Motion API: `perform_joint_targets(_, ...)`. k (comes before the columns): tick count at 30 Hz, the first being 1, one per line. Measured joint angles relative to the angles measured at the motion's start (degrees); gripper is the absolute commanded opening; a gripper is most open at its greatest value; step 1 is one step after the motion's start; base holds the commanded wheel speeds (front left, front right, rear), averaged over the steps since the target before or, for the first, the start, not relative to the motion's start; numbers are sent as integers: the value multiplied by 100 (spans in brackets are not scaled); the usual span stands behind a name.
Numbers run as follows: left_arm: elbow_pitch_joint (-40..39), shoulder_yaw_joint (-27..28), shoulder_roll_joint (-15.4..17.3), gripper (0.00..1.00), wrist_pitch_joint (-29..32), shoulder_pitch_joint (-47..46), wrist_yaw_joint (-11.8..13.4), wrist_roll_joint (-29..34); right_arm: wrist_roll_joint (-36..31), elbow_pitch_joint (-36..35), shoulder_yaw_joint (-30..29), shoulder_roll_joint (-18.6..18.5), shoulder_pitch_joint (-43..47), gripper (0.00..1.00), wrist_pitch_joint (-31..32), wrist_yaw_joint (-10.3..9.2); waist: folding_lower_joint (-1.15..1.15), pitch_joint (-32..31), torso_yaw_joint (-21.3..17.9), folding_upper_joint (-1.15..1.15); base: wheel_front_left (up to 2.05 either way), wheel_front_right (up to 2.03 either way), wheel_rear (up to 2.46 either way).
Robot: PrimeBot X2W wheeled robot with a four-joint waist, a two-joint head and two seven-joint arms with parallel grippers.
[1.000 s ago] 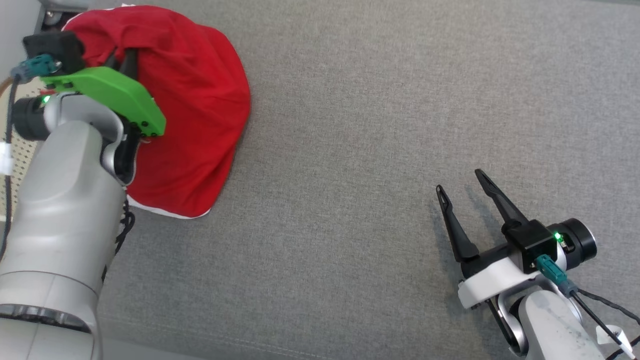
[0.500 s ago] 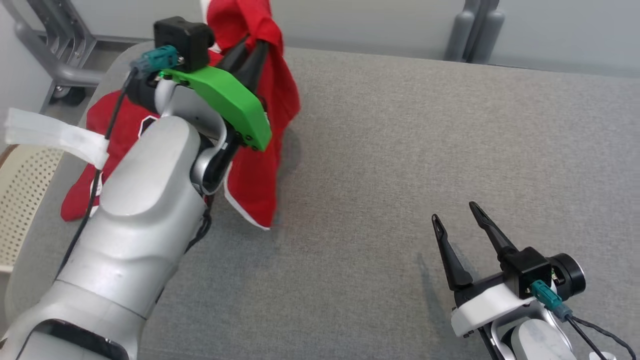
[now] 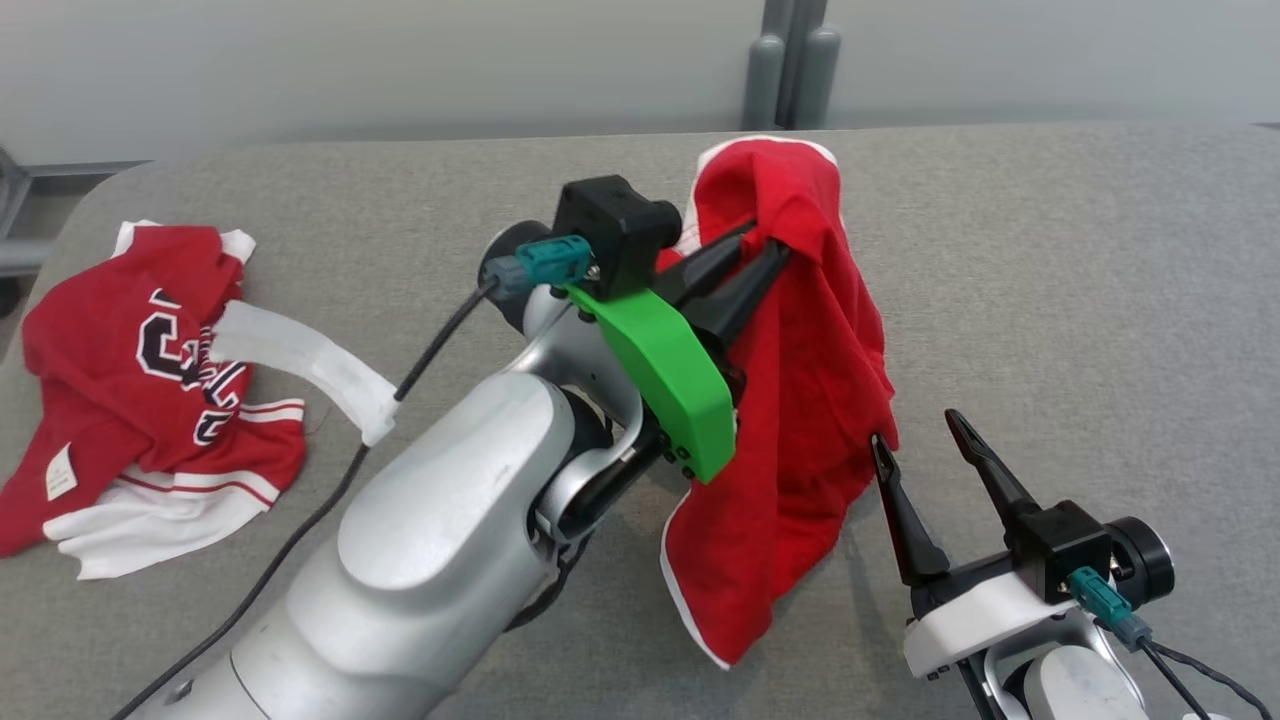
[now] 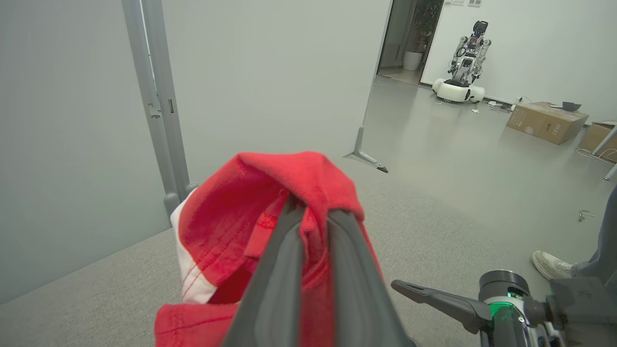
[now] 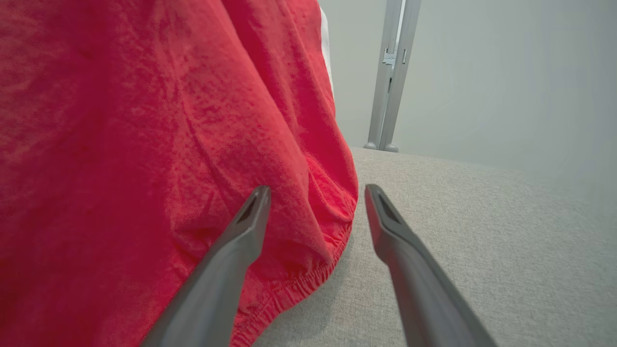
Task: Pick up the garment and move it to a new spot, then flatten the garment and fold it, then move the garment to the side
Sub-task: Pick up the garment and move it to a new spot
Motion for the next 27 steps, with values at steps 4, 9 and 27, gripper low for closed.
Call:
perform_joint_targets(4,-400,-161,-16,0,198,170,82,-12,34,-25,-21,5,-2,100,0,0,0,12,-300,0,0,0,0)
perform_joint_targets(9,-304,-104,163,0,298,201,261,22,97,-34,1,10,-4,100,0,0,0,56,-646,0,0,0,0)
perform_joint_targets(27,3279,285,682,0,-1001,-443,708,715,185,-27,230,11,-2,100,0,0,0,361,-1100,0,0,0,0)
